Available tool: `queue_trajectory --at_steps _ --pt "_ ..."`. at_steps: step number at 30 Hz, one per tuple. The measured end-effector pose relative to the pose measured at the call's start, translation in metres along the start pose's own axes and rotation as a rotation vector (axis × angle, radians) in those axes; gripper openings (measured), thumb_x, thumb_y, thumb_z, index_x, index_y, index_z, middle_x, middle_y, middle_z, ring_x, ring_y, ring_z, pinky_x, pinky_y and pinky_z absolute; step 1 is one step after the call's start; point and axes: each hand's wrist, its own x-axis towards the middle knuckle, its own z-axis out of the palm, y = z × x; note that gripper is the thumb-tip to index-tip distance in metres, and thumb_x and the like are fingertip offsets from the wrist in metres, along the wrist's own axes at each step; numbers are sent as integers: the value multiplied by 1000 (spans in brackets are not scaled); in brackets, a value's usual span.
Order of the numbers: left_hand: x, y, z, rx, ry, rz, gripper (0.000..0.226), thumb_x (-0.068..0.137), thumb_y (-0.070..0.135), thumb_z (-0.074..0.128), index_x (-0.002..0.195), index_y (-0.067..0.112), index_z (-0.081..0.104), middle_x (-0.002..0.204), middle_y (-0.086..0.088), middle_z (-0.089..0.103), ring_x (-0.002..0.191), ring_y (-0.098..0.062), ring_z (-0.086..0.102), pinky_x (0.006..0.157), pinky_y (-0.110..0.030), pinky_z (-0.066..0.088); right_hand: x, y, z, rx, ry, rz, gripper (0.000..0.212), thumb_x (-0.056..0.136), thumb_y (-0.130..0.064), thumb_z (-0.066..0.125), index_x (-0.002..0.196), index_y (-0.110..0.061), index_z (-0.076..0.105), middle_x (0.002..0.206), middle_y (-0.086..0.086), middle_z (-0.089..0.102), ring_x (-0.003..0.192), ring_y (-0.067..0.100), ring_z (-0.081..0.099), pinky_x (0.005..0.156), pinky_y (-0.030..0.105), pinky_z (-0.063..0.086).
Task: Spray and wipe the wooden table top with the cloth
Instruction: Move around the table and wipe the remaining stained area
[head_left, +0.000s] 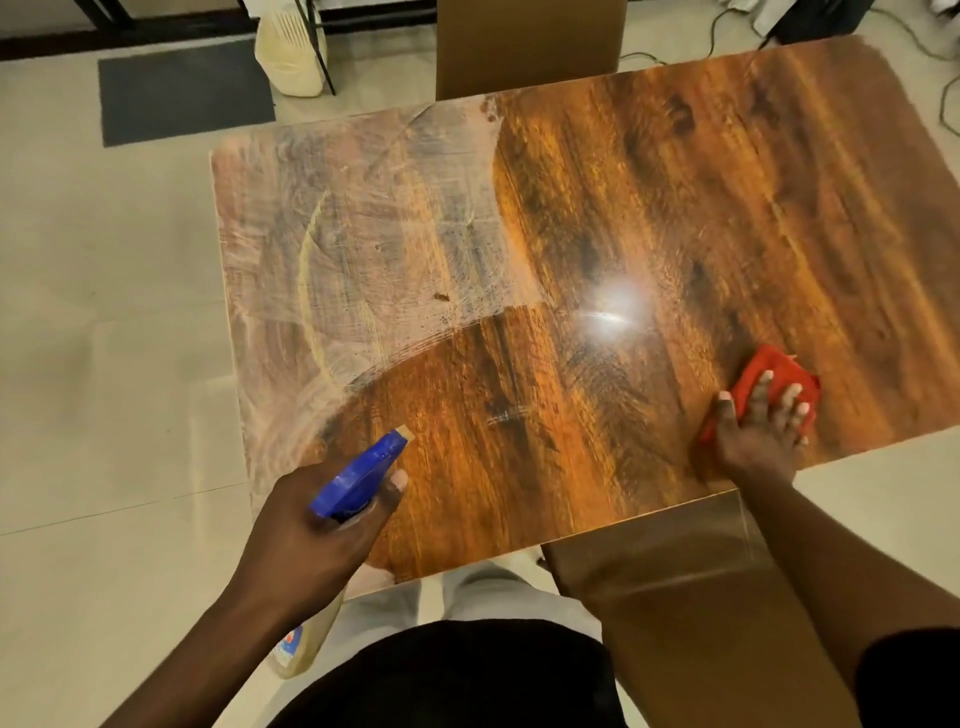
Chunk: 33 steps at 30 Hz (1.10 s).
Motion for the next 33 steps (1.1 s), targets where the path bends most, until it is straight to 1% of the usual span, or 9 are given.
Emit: queue_trajectory --at_steps 5,8,11,14,18,21,23,28,33 --pt "-3 5 3 -25 -18 8 54 88 55 71 84 2 74 61 -19 62 62 -42 61 70 -51 55 3 -80 23 92 81 145 88 97 -69 4 173 -27 -12 181 12 -16 166 38 -14 130 65 -4" --pt "-5 5 3 -27 -11 -14 67 80 70 66 84 4 74 59 -18 63 62 -41 62 71 -52 55 -33 -127 57 -28 75 -137 80 103 -64 2 173 -27 -12 181 11 -16 166 37 -14 129 65 -1" --pt "-3 5 2 3 -5 -34 70 75 74 62 83 6 75 58 -18 64 60 -39 64 71 -52 56 -102 -169 97 -87 -25 -467 71 112 -58 8 171 -30 -19 179 8 -24 164 34 -25 130 60 -13" --pt "-1 7 3 21 0 -31 69 75 74 62 83 7 74 58 -17 65 60 -40 64 72 -52 56 -182 -197 137 -129 -154 -810 69 115 -51 22 173 -30 -8 180 3 -20 164 27 -25 131 60 -12" --pt "3 18 11 46 14 -1 50 84 59 71 81 10 76 60 -14 66 62 -41 62 67 -48 54 -220 -172 162 -269 -219 -1240 58 115 -42 34 170 -27 24 181 4 16 169 27 0 133 60 12" --pt "6 26 20 37 -22 12 57 81 66 67 84 11 76 64 -14 69 60 -40 64 70 -53 56 -196 -127 144 -355 -217 -1341 60 116 -44 33 173 -33 19 182 -3 14 168 20 3 135 53 5" --pt "7 32 25 17 -44 18 65 79 73 63 86 10 75 71 -15 73 59 -39 65 70 -54 57 -173 -83 126 -381 -156 -1236 63 116 -48 30 174 -36 9 182 -6 7 168 19 -1 135 51 4" --pt "8 43 35 -3 -61 41 54 87 62 69 83 9 76 66 -16 71 54 -33 65 69 -54 58 -106 20 61 -282 -8 -629 68 114 -55 17 174 -31 -3 183 3 -7 168 28 -5 135 55 4" --pt "4 43 34 -47 -60 33 61 79 69 64 88 9 75 74 -17 73 59 -39 64 69 -57 58 -22 51 3 -53 13 -221 72 108 -71 9 169 -43 -19 180 1 -23 166 30 -18 133 59 -2"
